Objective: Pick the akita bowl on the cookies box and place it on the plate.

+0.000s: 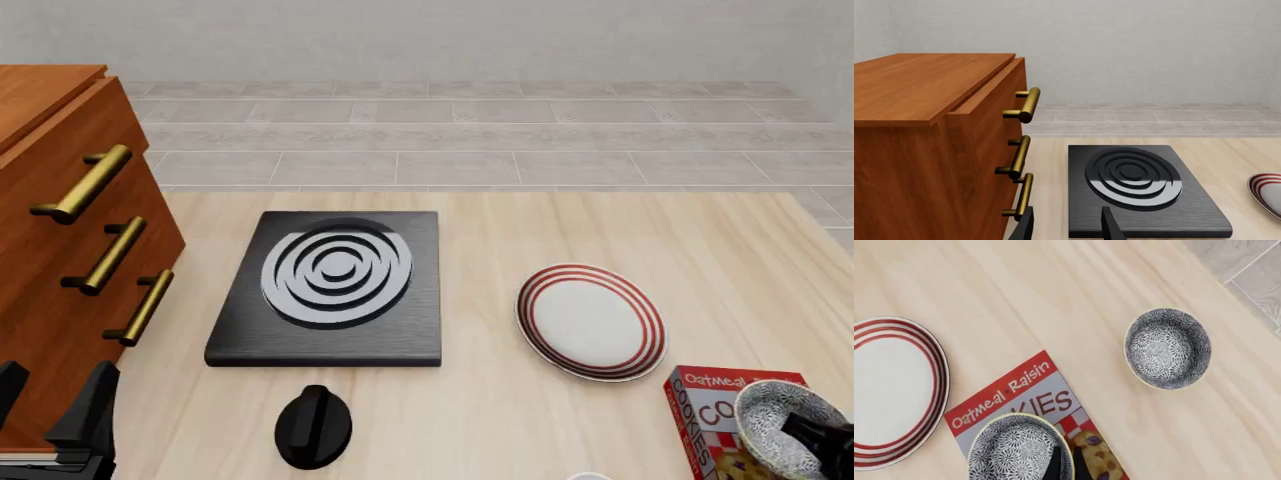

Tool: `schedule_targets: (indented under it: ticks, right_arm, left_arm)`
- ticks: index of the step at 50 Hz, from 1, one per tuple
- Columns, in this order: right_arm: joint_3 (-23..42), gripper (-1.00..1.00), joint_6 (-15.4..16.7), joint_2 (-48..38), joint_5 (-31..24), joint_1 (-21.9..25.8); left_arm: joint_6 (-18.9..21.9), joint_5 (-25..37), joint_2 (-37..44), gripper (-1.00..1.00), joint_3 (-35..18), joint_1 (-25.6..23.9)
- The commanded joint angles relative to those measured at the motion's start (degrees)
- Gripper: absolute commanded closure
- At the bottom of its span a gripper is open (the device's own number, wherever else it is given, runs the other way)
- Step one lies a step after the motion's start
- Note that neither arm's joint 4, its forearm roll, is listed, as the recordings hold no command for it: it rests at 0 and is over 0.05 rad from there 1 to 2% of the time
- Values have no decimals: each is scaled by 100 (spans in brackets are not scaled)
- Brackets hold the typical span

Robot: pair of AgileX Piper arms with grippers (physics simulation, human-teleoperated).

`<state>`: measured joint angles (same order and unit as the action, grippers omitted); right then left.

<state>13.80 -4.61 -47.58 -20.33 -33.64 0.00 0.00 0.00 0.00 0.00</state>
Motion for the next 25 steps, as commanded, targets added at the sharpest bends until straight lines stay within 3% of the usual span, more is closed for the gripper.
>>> schedule_targets:
  ticks: [1, 9, 17, 25]
  right_arm:
    - [74, 100, -1, 20, -96, -37]
    - [322, 100, -74, 413, -549, 55]
    - [792, 100, -583, 1342, -1523, 693]
    - [1029, 100, -930, 1421, -1628, 1095]
  left_arm:
    - [0, 0, 0, -100, 0, 0]
    - [0, 0, 0, -100, 0, 0]
    - [0, 0, 0, -100, 0, 0]
    - [0, 0, 0, -100, 0, 0]
